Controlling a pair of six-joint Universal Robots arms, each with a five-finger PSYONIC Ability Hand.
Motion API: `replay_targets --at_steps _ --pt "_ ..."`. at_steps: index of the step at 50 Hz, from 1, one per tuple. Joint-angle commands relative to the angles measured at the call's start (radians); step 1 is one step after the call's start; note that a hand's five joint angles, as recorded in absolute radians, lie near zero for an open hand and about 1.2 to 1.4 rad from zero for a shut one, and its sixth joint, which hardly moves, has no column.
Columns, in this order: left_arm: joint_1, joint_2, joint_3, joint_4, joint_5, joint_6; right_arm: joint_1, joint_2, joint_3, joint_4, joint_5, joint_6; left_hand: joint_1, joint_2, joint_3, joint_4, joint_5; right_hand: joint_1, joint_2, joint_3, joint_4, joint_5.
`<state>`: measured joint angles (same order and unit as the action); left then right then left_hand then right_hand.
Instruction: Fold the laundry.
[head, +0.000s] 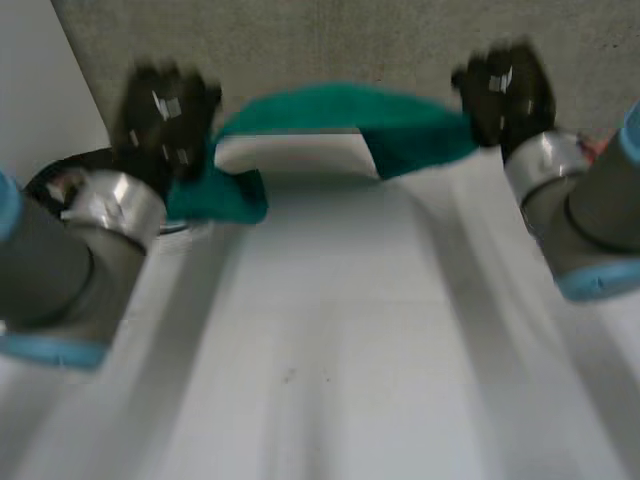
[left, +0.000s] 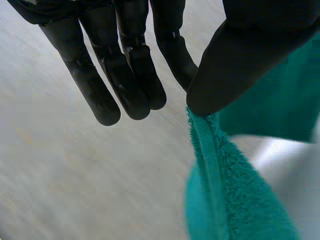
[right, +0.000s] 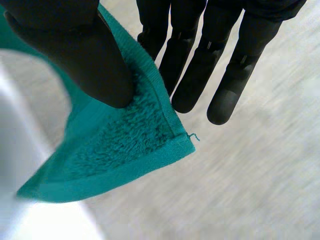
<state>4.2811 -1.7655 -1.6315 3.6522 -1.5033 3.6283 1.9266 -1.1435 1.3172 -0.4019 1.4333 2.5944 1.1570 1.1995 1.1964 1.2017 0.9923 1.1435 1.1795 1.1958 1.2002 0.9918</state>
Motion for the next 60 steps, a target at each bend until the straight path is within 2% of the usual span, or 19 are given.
replay_targets --at_steps 1,9,12,14,15,20,24,25,28,29,32,33,39,60 --pt "-0.027 -0.118 -0.156 -0.008 0.000 -0.010 -0.031 0.065 0.224 0.041 -0.017 -0.005 0.239 0.197 0.200 0.195 0.229 0.253 0.217 0.200 0.196 0.230" --pt "-0.024 -0.143 -0.176 -0.052 0.006 -0.016 -0.100 0.059 0.347 0.046 -0.014 -0.007 0.239 0.197 0.200 0.195 0.229 0.253 0.217 0.200 0.196 0.230" --pt "-0.017 -0.140 -0.176 -0.064 0.011 -0.014 -0.113 0.027 0.367 0.055 -0.011 -0.002 -0.392 -0.435 -0.432 -0.437 -0.402 0.253 0.217 0.200 0.196 0.230" --pt "0.006 -0.137 -0.176 -0.070 0.011 -0.014 -0.120 0.015 0.375 0.060 -0.014 0.003 -0.710 -0.752 -0.749 -0.755 -0.720 0.253 0.217 0.200 0.196 0.230" --pt "0.018 -0.134 -0.176 -0.070 0.011 -0.014 -0.124 0.011 0.378 0.061 -0.016 0.003 -0.738 -0.780 -0.777 -0.782 -0.748 0.253 0.217 0.200 0.196 0.230" --pt "0.104 -0.109 -0.189 -0.103 0.034 -0.013 -0.161 0.010 0.382 0.063 -0.025 0.004 -0.761 -0.804 -0.801 -0.806 -0.771 0.253 0.217 0.200 0.196 0.230" --pt "0.190 -0.098 -0.212 -0.161 0.133 -0.014 -0.176 0.008 0.381 0.063 -0.024 0.001 -0.744 -0.786 -0.783 -0.789 -0.754 0.253 0.217 0.200 0.196 0.230" --pt "0.224 -0.097 -0.222 -0.184 0.188 -0.014 -0.178 0.010 0.381 0.063 -0.024 0.000 -0.732 -0.775 -0.772 -0.777 -0.742 0.253 0.217 0.200 0.196 0.230" --pt "0.275 -0.100 -0.232 -0.210 0.273 -0.014 -0.186 0.008 0.379 0.063 -0.024 -0.004 -0.706 -0.748 -0.745 -0.751 -0.716 0.253 0.217 0.200 0.196 0.230" --pt "0.304 -0.104 -0.235 -0.215 0.319 -0.007 -0.186 0.008 0.378 0.063 -0.025 -0.004 -0.674 -0.716 -0.713 -0.718 -0.684 0.253 0.217 0.200 0.196 0.230" --pt "0.350 -0.107 -0.232 -0.218 0.371 -0.004 -0.189 0.008 0.376 0.063 -0.025 -0.004 -0.612 -0.655 -0.651 -0.657 -0.622 0.253 0.217 0.200 0.196 0.230" --pt "0.374 -0.114 -0.226 -0.218 0.399 -0.004 -0.189 0.008 0.376 0.064 -0.025 -0.004 -0.525 -0.567 -0.564 -0.569 -0.534 0.253 0.217 0.200 0.196 0.230" --pt "0.408 -0.189 -0.196 -0.213 0.437 0.004 -0.190 0.010 0.379 0.064 -0.024 -0.002 -0.456 -0.499 -0.496 -0.501 -0.466 0.253 0.217 0.200 0.196 0.230" --pt "0.375 -0.362 -0.071 -0.221 0.443 0.052 -0.189 0.018 0.390 0.064 -0.027 -0.007 -0.465 -0.507 -0.504 -0.510 -0.475 0.253 0.217 0.200 0.196 0.230"
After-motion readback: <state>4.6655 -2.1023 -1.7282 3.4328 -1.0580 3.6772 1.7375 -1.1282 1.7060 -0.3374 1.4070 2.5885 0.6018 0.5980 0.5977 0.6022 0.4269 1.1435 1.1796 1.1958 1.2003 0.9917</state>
